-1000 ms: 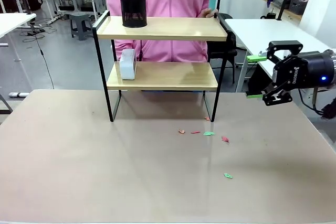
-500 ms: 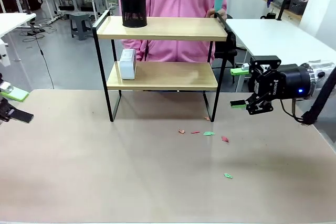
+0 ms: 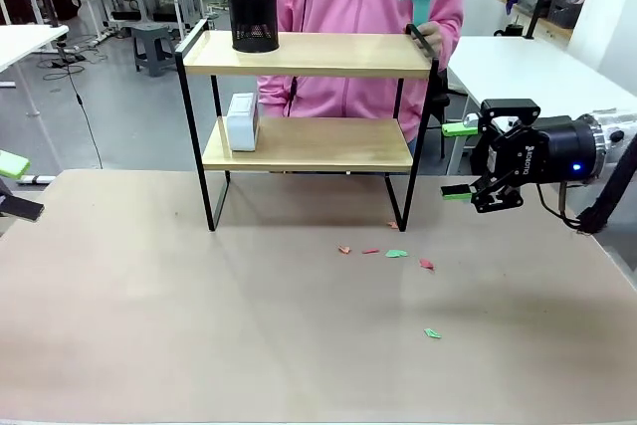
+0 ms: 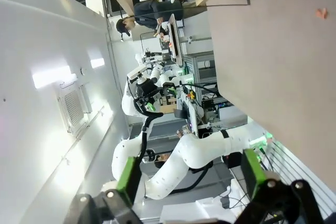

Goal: Clean the shelf.
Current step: Hand the Duster back to the human.

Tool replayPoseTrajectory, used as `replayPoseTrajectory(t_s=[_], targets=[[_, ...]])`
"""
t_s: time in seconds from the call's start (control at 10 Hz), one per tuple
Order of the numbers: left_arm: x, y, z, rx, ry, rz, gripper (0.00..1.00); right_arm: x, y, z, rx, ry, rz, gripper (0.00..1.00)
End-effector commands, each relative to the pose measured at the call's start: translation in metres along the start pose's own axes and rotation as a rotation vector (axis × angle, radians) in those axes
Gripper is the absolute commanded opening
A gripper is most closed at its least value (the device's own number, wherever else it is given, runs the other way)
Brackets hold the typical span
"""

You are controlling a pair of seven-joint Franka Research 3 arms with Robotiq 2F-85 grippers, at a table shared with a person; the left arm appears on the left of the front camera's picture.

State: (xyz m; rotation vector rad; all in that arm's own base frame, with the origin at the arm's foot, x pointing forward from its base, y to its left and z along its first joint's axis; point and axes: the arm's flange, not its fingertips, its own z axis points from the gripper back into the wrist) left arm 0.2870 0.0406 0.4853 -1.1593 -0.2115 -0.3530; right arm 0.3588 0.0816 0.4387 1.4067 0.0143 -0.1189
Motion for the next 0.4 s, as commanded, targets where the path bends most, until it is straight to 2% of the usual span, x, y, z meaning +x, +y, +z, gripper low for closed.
replayPoseTrajectory(t_s=[0.0,0.3], targets=[[-0.0016,-0.0013,-0.0003,0.002,0.008,-0.003,1.00,-0.0015,0.0037,0.0018,-0.002,-0.004,-0.013,1.00],[-0.0016,-0.0013,-0.0003,0.002,0.008,-0.003,1.00,-0.0015,0.0037,0.0018,-0.002,-0.004,-0.013,1.00]])
